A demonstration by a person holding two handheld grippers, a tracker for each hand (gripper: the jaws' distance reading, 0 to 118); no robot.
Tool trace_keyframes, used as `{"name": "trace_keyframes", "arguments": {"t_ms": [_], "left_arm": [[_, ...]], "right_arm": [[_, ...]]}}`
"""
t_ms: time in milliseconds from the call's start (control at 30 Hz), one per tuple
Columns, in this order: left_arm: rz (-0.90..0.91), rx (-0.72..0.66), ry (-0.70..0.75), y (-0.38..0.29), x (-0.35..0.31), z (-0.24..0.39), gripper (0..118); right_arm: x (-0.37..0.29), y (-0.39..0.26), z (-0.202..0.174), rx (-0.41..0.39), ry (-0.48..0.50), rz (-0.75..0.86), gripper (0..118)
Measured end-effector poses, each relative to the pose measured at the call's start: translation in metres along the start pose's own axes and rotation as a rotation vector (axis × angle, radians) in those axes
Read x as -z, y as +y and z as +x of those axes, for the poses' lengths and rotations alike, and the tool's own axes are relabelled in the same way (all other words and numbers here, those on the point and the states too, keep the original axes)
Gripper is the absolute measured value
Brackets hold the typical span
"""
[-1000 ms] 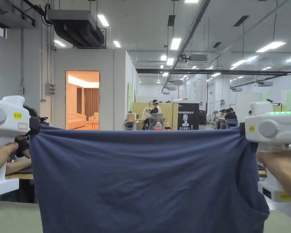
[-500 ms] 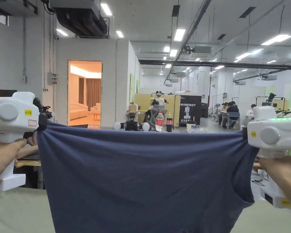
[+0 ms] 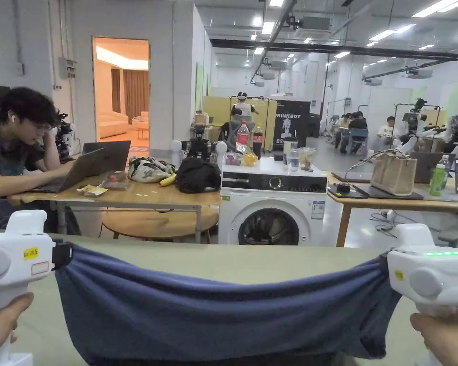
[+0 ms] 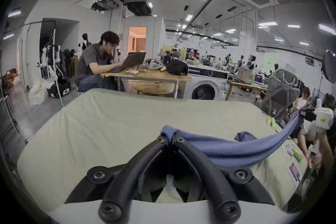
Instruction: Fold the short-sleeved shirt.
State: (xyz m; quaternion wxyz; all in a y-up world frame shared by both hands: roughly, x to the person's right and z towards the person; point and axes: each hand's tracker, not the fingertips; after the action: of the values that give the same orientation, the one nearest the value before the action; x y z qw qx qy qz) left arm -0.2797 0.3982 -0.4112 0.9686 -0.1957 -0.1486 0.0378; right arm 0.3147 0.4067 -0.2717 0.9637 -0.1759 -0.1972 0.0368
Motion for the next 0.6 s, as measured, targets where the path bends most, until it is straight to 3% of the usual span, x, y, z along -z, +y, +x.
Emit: {"name": "trace_keyframes", "arguments": {"t_ms": [367,600], "left_arm": [[-0.166,-0.059,-0.022,-0.129,-0.068,-0.022,0],[-0.295,-0.068,0.006,-0.203,-0.077,-0.025,0]], "right_arm": [[-0.061,-0.125,0.007,-0.027,0.049,-0.214,0],[-0.068,-0.191,0.000,-0.124,0.048,-0.391,0]]}}
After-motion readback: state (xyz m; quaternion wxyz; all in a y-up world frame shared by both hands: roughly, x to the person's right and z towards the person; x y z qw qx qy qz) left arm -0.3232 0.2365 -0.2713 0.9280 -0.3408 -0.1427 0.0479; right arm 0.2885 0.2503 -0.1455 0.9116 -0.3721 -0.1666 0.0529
